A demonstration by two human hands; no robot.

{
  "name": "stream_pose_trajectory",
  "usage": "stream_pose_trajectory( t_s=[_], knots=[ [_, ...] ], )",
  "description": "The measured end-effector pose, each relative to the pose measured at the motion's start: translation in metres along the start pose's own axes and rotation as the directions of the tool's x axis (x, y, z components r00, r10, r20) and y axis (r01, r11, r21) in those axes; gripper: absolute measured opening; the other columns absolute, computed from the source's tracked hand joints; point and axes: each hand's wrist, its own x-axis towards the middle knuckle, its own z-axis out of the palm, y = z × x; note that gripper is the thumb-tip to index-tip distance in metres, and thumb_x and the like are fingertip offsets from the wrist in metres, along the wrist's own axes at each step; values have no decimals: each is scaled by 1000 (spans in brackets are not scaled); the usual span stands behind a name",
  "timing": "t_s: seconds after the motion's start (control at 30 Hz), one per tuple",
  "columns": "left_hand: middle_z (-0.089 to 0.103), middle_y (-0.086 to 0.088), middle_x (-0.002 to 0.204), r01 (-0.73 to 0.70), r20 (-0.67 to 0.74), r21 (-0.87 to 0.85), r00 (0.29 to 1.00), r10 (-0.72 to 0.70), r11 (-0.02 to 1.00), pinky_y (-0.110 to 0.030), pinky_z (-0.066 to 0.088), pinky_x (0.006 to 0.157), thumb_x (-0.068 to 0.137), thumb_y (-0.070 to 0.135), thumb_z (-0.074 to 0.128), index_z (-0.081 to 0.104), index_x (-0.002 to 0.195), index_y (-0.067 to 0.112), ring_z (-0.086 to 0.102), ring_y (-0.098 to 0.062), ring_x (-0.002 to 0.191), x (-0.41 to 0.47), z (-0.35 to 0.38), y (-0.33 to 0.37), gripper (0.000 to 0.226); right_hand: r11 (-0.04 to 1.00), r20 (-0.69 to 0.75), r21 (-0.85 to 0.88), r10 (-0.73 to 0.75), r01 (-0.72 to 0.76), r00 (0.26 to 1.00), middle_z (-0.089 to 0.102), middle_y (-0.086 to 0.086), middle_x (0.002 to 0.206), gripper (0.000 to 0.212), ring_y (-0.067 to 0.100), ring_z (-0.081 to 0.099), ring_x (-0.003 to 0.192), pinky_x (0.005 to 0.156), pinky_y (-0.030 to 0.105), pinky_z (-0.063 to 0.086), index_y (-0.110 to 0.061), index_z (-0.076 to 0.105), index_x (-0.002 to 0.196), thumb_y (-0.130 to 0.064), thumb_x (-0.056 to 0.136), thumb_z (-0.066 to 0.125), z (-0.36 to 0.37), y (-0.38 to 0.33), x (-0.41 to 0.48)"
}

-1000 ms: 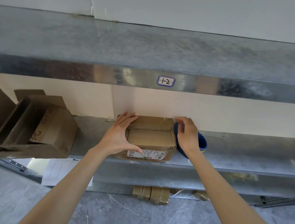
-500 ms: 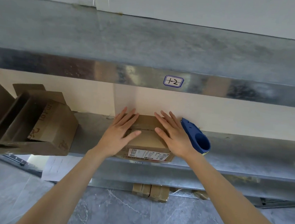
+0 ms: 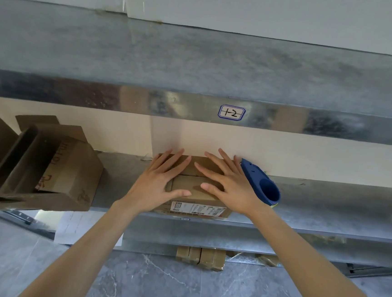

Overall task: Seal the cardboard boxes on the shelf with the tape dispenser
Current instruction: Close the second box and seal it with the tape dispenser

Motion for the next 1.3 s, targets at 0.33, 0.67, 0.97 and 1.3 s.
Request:
stream_pose_trajectory(
  t_s=[0.33,0.67,0.97,1.3],
  knots=[
    [-3,15,166,8,21,170,1000,-12,985,-32,-8,121,80,90,6,12,159,36,-15,-14,152,0,-2,2,95,992,96,-125,45,-33,994,-14,-17,163,67,11,-25,147,123,39,-11,-42,-2,155,-67,93,5,-5,0,0],
    [-5,12,166,192,-63,121,981,-186,974,-40,-1,125,69,98,11,13,159,27,-18,-12,152,-6,-2,11,114,983,6,37,182,-182,983,-14,-17,163,70,6,-24,147,122,34,-12,-36,2,157,-64,97,22,1,-2,0],
    [-9,11,166,181,-4,70,983,-181,981,-45,1,126,62,103,7,7,160,28,-21,-11,151,-3,-4,7,123,974,28,-191,134,-126,991,-13,-8,165,87,16,-23,149,123,48,-6,-33,-10,155,-78,81,-17,-2,1,2],
    [15,10,165,-44,-41,144,998,51,989,-41,10,126,86,86,14,19,159,27,2,-10,153,-3,-2,-1,93,985,147,-130,-98,117,984,-11,-15,163,65,7,-18,149,119,31,-14,-44,-5,153,-67,93,4,-9,-2,4]
  ],
)
